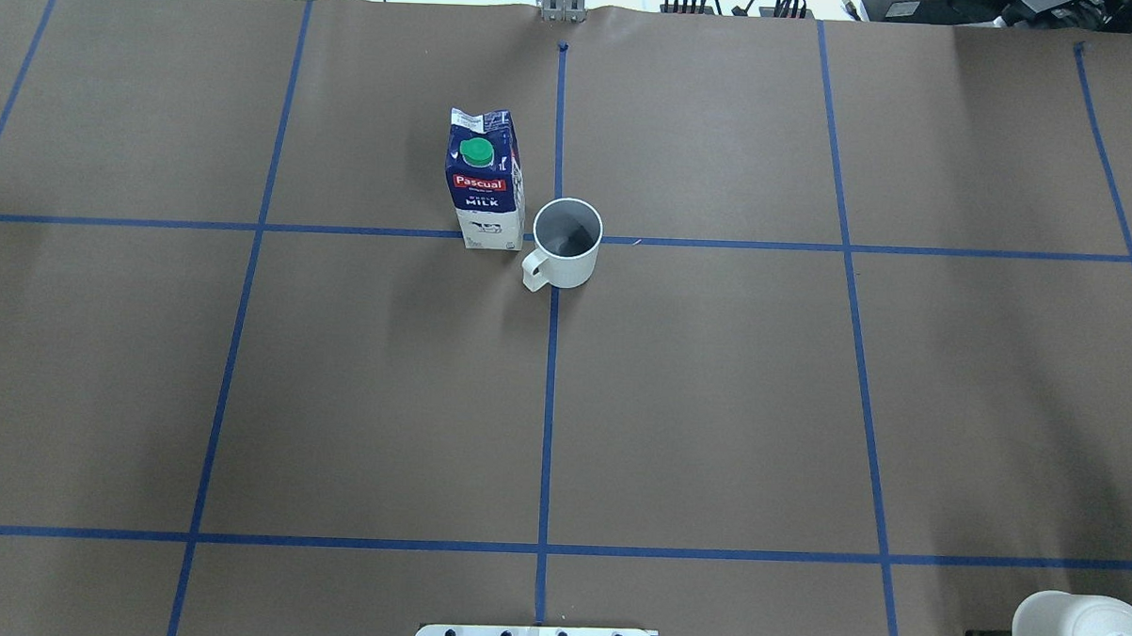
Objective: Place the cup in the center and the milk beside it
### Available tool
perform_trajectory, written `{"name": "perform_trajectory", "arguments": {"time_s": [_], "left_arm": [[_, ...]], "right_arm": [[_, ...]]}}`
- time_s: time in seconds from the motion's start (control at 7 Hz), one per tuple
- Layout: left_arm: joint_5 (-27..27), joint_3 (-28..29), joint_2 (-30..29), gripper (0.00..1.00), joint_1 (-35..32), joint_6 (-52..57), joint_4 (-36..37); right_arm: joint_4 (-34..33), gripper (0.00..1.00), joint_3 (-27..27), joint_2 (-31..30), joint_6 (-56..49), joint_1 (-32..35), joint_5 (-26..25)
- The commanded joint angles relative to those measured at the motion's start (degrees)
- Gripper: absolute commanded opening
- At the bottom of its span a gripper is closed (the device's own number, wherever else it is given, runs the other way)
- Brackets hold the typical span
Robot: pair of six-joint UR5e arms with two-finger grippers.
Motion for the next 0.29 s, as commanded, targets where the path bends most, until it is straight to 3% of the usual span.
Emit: {"name": "perform_trajectory", "arguments": {"time_s": [0.0,0.14], "left_arm": [[0.11,0.17,-0.35,0.99,0.03,-0.04,-0.07],[0.02,0.09,-0.44,0.99,0.03,-0.47,-0.07]], "right_arm": [[0.07,1.00,-0.09,0.01,0.00,0.00,0.01],[0.07,1.00,-0.09,0.10,0.00,0.00,0.01]]}}
